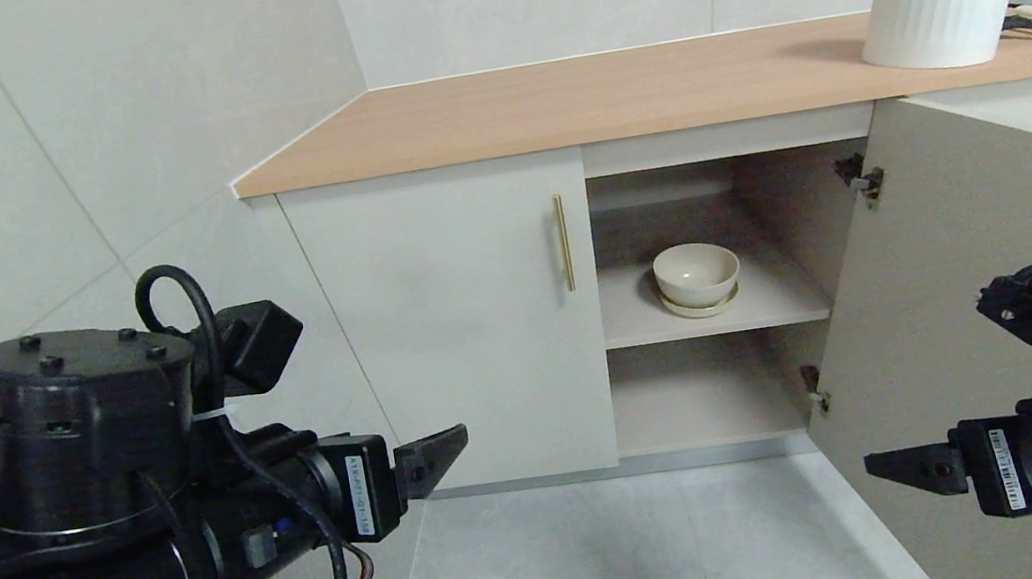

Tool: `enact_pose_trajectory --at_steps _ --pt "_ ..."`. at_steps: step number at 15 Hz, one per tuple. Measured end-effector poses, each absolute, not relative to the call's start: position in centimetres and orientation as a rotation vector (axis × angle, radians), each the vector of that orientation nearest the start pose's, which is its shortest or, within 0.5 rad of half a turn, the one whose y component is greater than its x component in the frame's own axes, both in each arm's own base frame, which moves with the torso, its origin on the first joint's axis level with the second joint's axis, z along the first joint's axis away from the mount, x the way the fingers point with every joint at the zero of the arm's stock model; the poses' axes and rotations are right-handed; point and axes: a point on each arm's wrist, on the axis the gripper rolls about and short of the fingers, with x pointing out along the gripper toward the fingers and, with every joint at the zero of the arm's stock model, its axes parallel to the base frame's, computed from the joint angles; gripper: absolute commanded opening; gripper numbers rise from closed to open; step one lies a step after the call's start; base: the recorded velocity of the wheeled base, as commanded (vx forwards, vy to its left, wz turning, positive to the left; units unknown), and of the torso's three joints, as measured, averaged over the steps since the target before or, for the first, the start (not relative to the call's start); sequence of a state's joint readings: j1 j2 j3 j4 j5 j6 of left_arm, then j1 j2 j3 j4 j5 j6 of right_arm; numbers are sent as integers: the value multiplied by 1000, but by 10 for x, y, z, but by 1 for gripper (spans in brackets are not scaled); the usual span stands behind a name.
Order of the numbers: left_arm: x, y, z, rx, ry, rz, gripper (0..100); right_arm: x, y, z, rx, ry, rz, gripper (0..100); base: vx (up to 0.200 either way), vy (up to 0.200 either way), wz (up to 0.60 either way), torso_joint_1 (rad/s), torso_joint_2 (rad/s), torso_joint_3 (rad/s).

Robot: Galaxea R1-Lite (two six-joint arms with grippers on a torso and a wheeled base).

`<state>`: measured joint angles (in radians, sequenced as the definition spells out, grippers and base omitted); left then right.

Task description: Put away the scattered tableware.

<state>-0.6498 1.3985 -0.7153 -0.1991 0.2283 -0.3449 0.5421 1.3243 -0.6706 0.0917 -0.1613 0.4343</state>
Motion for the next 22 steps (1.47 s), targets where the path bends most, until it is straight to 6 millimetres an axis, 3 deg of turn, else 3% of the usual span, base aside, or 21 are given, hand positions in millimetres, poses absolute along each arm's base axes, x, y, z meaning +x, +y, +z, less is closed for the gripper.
enact_pose_trajectory --at_steps 7,11,22 --pt "180 -130 196 -123 504 -331 100 153 91 175 107 738 197 100 0 0 0 0 0 0" --pt "180 -130 195 -97 504 -334 100 145 88 178 107 722 209 100 0 -200 0 1 2 2" --pt "181 -131 194 -98 510 -333 100 113 67 193 -31 917 171 100 0 -182 0 5 2 2"
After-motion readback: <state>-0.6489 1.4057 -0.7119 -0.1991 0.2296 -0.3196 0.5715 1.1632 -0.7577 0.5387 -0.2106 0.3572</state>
